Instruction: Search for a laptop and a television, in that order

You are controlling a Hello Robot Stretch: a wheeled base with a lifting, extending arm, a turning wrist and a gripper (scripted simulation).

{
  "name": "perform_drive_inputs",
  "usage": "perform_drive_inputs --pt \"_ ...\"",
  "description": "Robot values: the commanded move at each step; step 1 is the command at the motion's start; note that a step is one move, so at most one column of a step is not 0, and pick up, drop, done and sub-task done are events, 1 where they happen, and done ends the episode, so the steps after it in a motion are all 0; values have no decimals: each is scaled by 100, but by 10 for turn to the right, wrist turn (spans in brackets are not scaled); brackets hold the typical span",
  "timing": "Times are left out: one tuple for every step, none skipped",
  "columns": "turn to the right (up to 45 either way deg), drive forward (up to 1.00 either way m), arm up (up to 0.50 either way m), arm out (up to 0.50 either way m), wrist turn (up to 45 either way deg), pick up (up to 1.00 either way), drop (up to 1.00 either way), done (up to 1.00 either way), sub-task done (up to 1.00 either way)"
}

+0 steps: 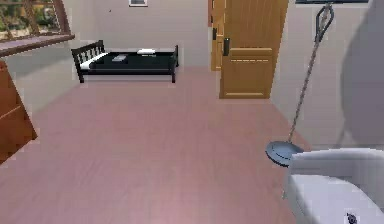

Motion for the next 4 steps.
perform_drive_inputs --pt "60 0 0 0 0 0 0 0 0" --pt "0 30 0 0 0 0 0 0 0" --pt "450 0 0 0 0 0 0 0 0" --pt "120 0 0 0 0 0 0 0 0"
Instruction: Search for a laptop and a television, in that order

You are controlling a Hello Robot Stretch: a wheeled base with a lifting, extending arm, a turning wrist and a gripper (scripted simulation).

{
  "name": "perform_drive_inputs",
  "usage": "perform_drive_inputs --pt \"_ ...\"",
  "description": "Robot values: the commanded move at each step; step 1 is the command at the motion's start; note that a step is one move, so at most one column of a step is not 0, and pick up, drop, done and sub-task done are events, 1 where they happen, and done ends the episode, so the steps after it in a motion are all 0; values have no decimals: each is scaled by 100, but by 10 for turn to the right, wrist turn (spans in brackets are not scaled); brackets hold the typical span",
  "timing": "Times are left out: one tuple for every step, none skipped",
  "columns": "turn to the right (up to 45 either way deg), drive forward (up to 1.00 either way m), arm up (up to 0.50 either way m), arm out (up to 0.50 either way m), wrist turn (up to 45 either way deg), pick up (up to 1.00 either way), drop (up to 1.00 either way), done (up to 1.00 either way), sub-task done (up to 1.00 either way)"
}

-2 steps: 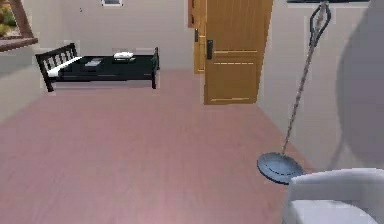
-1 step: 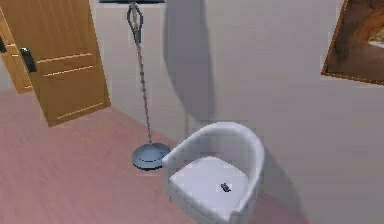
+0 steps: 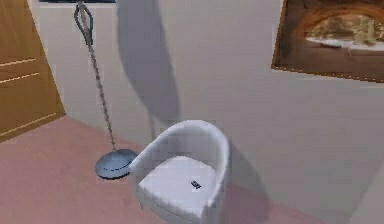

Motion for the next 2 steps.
perform_drive_inputs --pt "0 30 0 0 0 0 0 0 0" --pt "450 0 0 0 0 0 0 0 0"
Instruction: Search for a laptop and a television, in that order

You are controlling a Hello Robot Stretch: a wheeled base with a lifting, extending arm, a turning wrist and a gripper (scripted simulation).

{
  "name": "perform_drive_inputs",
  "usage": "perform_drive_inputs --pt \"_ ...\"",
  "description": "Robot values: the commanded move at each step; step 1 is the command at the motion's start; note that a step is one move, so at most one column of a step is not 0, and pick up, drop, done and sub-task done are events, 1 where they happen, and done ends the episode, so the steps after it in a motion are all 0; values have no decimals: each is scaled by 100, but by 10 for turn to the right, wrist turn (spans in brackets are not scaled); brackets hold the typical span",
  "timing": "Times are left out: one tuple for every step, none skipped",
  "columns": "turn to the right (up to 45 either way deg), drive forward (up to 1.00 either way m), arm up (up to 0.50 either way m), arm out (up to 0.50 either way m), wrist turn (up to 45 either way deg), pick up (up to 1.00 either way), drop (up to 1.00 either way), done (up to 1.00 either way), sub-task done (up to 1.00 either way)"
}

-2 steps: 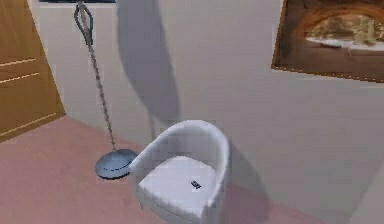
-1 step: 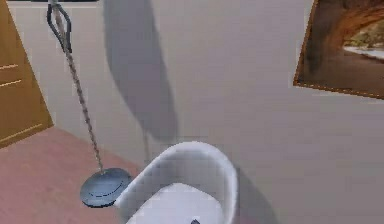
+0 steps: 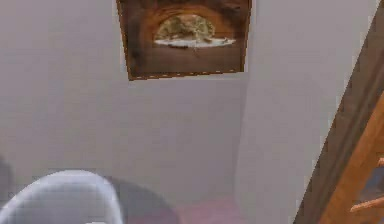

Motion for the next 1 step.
perform_drive_inputs --pt "450 0 0 0 0 0 0 0 0"
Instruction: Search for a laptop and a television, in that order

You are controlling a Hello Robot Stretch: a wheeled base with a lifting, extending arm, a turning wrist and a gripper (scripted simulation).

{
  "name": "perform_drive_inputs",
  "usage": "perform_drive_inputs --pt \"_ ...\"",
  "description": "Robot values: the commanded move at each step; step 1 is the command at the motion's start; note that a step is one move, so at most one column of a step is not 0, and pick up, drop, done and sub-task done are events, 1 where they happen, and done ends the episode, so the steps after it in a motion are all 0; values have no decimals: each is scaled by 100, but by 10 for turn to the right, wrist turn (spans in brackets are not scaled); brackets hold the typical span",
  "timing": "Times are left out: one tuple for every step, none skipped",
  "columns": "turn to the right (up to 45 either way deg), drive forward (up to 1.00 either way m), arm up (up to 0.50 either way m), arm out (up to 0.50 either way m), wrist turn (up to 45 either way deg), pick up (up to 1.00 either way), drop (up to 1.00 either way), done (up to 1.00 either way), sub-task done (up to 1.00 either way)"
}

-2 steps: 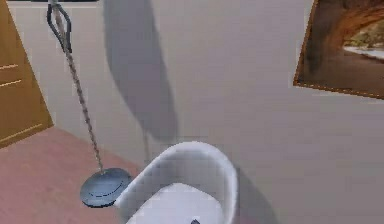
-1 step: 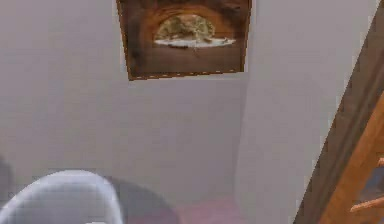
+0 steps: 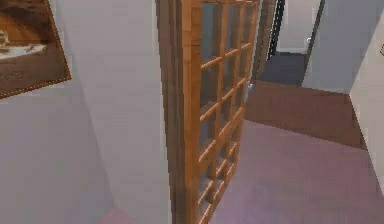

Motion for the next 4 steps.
perform_drive_inputs --pt "270 0 0 0 0 0 0 0 0" --pt "0 100 0 0 0 0 0 0 0" --pt "60 0 0 0 0 0 0 0 0" --pt "0 70 0 0 0 0 0 0 0"
